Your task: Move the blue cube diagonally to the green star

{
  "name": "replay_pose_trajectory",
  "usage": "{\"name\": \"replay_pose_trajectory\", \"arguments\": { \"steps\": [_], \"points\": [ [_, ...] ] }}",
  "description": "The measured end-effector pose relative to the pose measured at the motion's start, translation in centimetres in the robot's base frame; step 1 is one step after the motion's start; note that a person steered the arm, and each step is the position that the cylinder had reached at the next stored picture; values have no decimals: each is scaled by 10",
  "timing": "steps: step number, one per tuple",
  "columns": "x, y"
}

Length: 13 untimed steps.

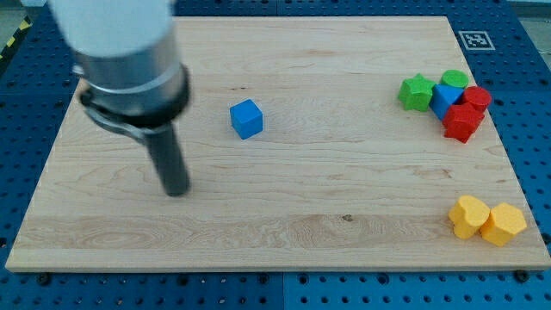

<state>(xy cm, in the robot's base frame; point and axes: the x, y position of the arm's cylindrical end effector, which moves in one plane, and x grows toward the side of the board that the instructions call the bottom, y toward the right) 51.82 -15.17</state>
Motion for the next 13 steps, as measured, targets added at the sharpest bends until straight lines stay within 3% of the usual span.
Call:
{"name": "replay_pose_trajectory", "arguments": {
  "steps": [1, 2, 4, 5, 6, 7, 9, 10, 11, 13],
  "points": [
    [-55, -47],
    [-96, -28],
    [-75, 128],
    [-79, 135],
    [-114, 99],
    [-151, 121],
    [-67, 241],
    [-62, 268],
    [-106, 261],
    [-105, 201]
  ]
}}
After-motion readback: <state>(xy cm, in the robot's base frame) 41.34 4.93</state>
